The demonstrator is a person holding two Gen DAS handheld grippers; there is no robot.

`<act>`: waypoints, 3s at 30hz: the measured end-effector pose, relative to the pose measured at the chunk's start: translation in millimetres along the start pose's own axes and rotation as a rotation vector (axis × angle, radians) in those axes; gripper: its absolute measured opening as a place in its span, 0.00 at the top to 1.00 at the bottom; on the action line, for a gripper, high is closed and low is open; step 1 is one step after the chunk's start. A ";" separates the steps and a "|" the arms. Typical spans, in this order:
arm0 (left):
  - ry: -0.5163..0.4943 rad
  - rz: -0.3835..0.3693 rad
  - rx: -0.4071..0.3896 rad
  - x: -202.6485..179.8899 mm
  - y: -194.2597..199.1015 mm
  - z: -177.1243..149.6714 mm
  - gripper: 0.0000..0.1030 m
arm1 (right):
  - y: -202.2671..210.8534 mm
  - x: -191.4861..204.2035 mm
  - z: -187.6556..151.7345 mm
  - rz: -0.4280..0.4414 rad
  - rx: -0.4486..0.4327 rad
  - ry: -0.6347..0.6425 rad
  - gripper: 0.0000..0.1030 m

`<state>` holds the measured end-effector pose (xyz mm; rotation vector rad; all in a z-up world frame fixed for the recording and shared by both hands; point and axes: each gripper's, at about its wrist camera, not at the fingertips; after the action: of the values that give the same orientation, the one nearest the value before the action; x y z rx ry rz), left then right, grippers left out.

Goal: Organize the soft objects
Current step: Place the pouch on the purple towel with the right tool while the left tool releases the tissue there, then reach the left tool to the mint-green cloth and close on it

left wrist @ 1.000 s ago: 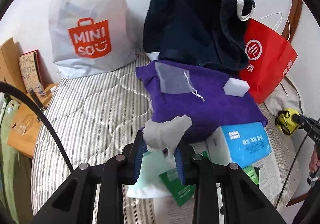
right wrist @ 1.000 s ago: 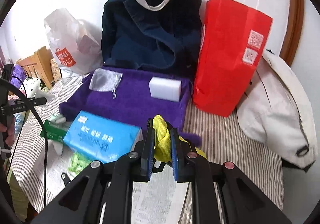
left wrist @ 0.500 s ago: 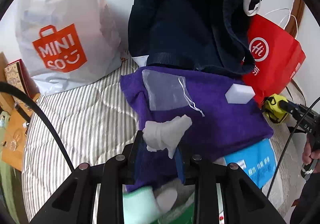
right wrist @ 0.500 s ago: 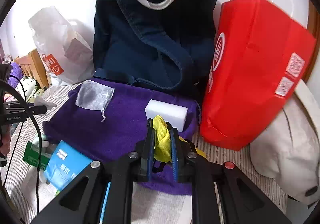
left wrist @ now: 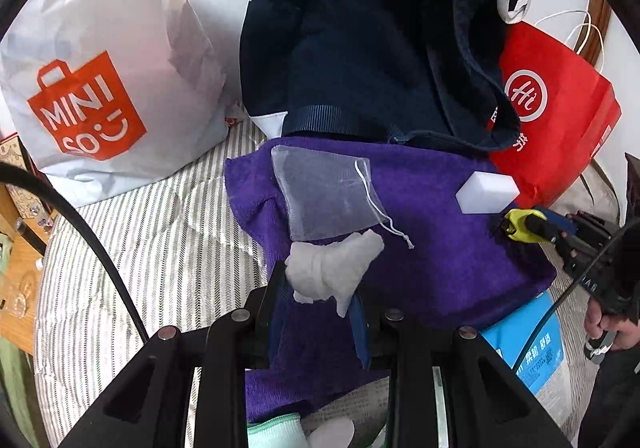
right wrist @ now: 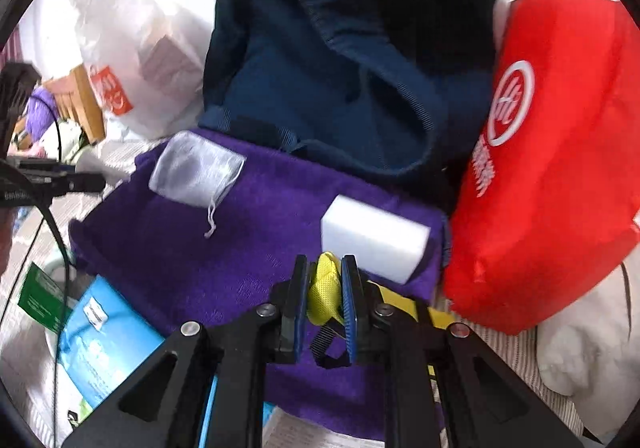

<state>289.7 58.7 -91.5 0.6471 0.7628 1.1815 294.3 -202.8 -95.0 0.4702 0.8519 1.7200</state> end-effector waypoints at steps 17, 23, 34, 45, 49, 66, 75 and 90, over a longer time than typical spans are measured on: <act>0.002 -0.031 0.095 -9.4 -45.3 3.1 0.74 | -19.4 3.3 -2.9 0.134 0.089 -0.066 0.62; -0.041 0.018 0.126 -20.3 -57.2 7.6 0.74 | -4.9 -2.2 -3.6 0.116 0.066 -0.108 0.54; -0.059 0.069 0.153 -27.6 -67.6 5.5 0.72 | 45.6 -14.5 -22.3 0.051 0.047 -0.159 0.51; -0.046 0.062 0.161 -34.3 -45.0 -4.2 0.33 | 84.5 -10.6 -46.8 0.030 0.048 -0.203 0.38; -0.059 0.088 0.132 -35.4 -22.4 -9.3 0.30 | 92.4 -1.3 -58.4 0.048 0.060 -0.217 0.30; -0.008 0.158 0.093 9.4 53.1 -80.4 0.27 | 132.1 31.5 -122.1 0.015 0.123 -0.272 0.29; 0.046 0.127 0.074 45.0 63.8 -118.2 0.27 | 141.0 33.3 -143.2 0.008 0.148 -0.295 0.29; -0.062 0.101 0.090 10.5 28.3 -115.3 0.32 | 125.8 43.0 -142.8 0.008 0.189 -0.274 0.29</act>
<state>183.1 82.0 -139.4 0.8011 0.7416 1.2186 100.3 -222.8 -100.8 0.8170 0.8158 1.5446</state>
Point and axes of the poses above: each gripper's, at about its wrist camera, not at the fingertips, and y roughly against the way its jaws point, x to its left, z to its top, and after that the axes turned 1 degree about y, right-handed
